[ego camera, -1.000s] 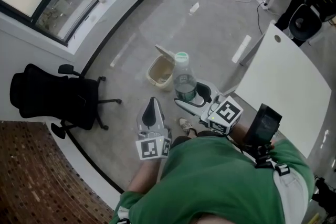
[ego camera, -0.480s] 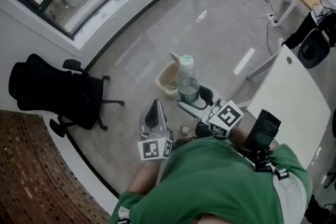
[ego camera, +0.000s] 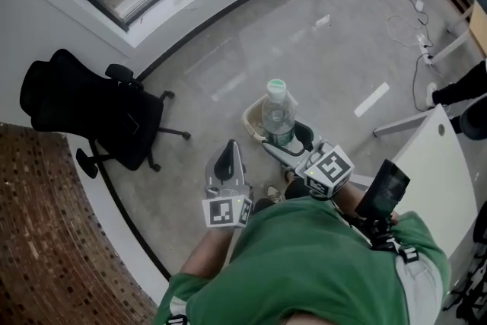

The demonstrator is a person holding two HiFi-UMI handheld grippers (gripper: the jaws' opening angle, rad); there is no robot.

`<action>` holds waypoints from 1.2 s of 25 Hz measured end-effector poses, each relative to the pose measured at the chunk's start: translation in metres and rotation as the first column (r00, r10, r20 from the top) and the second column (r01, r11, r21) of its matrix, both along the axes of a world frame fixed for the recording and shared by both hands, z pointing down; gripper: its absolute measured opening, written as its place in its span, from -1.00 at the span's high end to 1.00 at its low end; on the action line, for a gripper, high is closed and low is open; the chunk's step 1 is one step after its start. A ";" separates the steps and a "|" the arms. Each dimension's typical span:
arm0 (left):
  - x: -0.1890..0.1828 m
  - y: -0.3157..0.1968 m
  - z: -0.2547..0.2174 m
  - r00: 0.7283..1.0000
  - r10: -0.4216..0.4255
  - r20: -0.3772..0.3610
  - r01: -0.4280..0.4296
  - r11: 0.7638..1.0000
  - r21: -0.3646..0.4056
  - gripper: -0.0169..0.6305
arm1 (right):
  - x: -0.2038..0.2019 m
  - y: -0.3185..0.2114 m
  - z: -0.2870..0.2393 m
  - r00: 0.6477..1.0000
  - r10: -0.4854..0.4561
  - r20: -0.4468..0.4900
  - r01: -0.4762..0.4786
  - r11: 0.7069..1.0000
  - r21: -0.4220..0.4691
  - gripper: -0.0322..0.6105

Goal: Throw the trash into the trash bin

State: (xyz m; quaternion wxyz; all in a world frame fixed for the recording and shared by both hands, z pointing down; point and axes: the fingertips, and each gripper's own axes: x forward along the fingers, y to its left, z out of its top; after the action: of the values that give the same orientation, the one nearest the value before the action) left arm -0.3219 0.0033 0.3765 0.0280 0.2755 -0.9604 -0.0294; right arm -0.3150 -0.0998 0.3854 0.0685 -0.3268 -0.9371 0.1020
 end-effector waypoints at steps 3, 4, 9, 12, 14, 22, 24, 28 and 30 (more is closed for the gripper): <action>-0.024 -0.003 0.004 0.999 -0.041 -0.015 0.040 0.999 -0.033 0.92 | -0.030 -0.005 0.010 0.999 -0.038 -0.019 0.038 0.999 -0.007 -0.08; -0.033 -0.005 0.005 0.998 -0.053 -0.020 0.052 0.998 -0.043 0.92 | -0.040 -0.006 0.013 0.999 -0.049 -0.024 0.049 0.999 -0.009 -0.08; -0.067 -0.009 0.017 0.993 -0.107 -0.054 0.102 0.991 -0.085 0.92 | -0.080 -0.012 0.035 0.993 -0.105 -0.049 0.105 0.994 -0.007 -0.08; -0.083 -0.011 0.022 0.990 -0.130 -0.061 0.124 0.988 -0.096 0.92 | -0.098 -0.015 0.048 0.990 -0.124 -0.071 0.125 0.992 0.000 -0.08; -0.091 -0.009 0.029 0.987 -0.142 -0.070 0.135 0.986 -0.099 0.92 | -0.107 -0.015 0.061 0.987 -0.129 -0.091 0.131 0.991 0.014 -0.08; -0.121 0.014 0.072 0.977 -0.135 -0.165 0.116 0.986 -0.119 0.92 | -0.144 0.006 0.135 0.972 -0.123 -0.202 0.148 0.983 0.112 -0.08; -0.125 0.021 0.088 0.972 -0.119 -0.203 0.093 0.987 -0.134 0.92 | -0.148 0.011 0.157 0.966 -0.108 -0.236 0.142 0.981 0.131 -0.08; -0.139 0.035 0.118 0.963 -0.101 -0.251 0.060 0.985 -0.164 0.92 | -0.162 0.021 0.196 0.954 -0.083 -0.287 0.133 0.978 0.158 -0.08; -0.148 0.039 0.132 0.960 -0.099 -0.261 0.056 0.984 -0.167 0.92 | -0.170 0.024 0.212 0.951 -0.073 -0.302 0.128 0.978 0.167 -0.08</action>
State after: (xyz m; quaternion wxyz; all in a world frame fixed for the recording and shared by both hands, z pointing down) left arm -0.4697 0.0428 0.5088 0.1784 0.2281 -0.9571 0.0085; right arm -0.4852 -0.0754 0.5977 0.2419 -0.3477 -0.9039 0.0587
